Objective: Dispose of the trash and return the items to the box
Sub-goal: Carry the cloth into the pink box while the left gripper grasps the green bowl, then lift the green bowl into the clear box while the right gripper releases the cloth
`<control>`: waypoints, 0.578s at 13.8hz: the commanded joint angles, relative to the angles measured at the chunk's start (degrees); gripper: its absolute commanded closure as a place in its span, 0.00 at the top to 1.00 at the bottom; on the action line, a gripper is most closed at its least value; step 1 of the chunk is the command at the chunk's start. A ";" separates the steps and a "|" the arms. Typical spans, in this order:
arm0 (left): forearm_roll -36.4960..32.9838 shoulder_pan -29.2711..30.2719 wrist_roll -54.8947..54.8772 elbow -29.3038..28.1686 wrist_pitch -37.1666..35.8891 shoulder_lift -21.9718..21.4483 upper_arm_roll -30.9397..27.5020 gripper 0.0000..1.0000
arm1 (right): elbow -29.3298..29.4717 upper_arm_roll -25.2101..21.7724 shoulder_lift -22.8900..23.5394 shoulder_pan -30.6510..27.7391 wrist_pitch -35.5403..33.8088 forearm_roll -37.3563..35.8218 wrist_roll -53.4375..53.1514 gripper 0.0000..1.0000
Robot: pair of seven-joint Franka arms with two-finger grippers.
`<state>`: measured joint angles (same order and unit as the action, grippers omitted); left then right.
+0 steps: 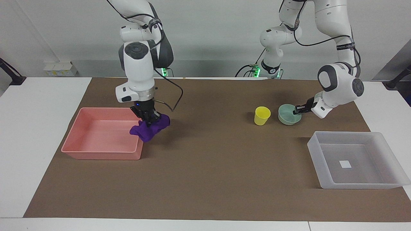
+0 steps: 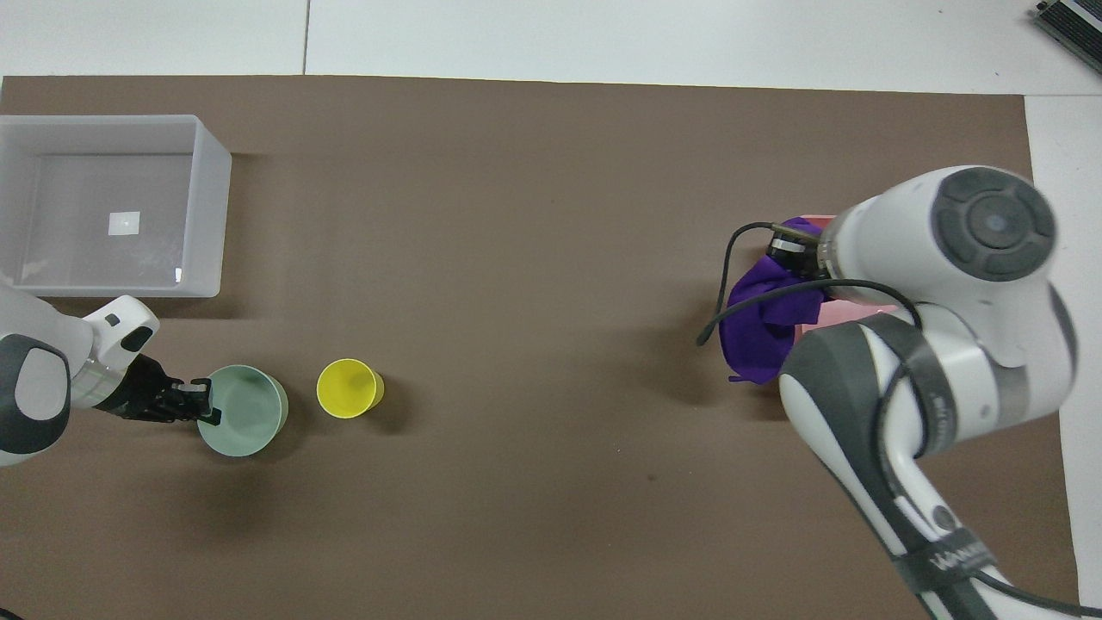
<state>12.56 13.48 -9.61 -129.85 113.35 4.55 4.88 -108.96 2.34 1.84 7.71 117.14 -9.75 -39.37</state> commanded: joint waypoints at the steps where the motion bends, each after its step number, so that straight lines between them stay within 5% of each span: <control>1: 1.06 1.37 -0.94 1.35 -1.02 0.02 0.22 0.00 | -1.17 0.29 -3.33 -4.88 -1.99 -0.97 4.28 0.00; 5: 1.06 4.79 -0.76 11.87 -14.69 0.11 0.13 0.00 | -1.87 0.29 -3.16 -9.29 -1.30 1.48 6.58 0.00; 8: 0.97 9.63 -0.68 25.83 -26.75 1.94 0.13 0.00 | -1.87 0.29 -1.06 -11.75 2.47 2.02 6.41 0.00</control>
<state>12.69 20.05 -9.63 -113.15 94.00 4.37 4.69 -110.17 2.11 -0.29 -2.06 116.61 -9.21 -33.69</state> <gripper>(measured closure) 0.974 0.938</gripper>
